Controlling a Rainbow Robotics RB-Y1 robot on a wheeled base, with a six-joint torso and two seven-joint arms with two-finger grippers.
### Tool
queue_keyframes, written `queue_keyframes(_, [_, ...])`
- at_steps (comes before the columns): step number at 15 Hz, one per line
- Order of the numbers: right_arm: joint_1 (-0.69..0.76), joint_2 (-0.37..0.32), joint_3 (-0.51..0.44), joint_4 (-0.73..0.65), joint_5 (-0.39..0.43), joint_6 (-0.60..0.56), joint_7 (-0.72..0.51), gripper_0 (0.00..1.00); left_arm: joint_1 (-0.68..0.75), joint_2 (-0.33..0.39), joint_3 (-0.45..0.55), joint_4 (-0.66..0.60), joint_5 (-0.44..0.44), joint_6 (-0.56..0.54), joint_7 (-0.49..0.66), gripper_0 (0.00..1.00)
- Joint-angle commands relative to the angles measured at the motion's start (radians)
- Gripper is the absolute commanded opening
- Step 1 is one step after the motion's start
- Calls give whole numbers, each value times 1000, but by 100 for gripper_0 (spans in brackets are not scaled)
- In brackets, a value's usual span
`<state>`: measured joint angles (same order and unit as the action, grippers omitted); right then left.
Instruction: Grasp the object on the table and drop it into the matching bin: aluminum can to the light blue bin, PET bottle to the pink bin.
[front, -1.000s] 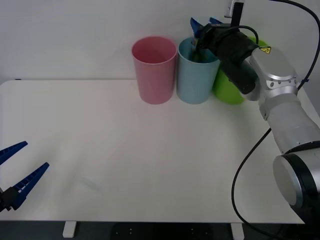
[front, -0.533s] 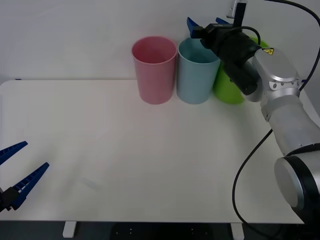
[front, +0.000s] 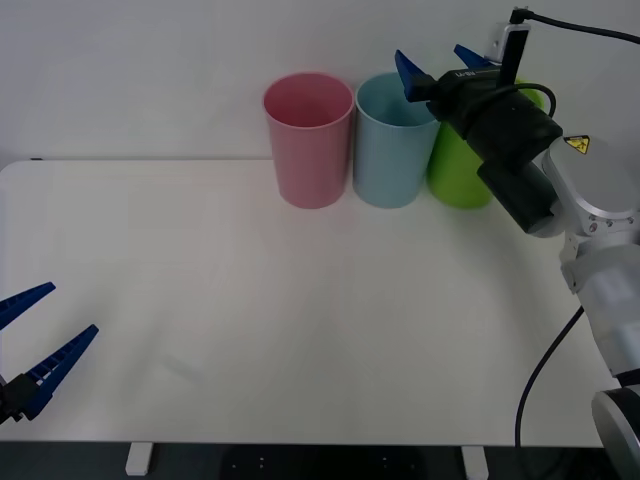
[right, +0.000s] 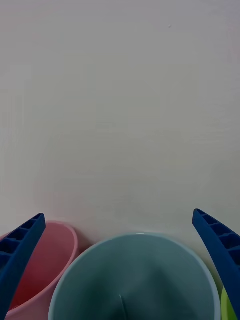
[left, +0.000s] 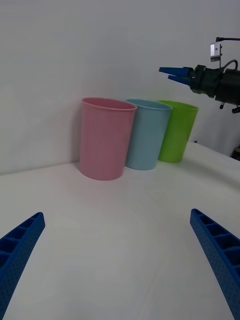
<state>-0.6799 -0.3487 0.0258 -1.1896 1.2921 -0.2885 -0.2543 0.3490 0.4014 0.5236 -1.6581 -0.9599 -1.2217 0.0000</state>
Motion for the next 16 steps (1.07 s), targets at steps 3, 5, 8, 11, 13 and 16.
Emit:
queue_keyframes(3, [157, -50, 2, -165, -5, -44, -2, 100, 0, 0, 0, 0, 0, 0, 0, 100])
queue_keyframes(5, [220, -75, 0, -223, -20, -72, 4, 100, 0, 0, 0, 0, 0, 0, 0, 100])
queue_keyframes(8, [356, -113, -1, -349, -43, -83, 15, 100, 0, 0, 0, 0, 0, 0, 0, 100])
queue_keyframes(11, [471, -136, -17, -444, -54, -101, 40, 100, 0, 0, 0, 0, 0, 0, 0, 100])
queue_keyframes(13, [551, -138, -41, -492, -57, -124, 66, 100, 0, 0, 0, 0, 0, 0, 0, 100])
queue_keyframes(16, [628, -138, -96, -505, -79, -216, 164, 100, 0, 0, 0, 0, 0, 0, 0, 100])
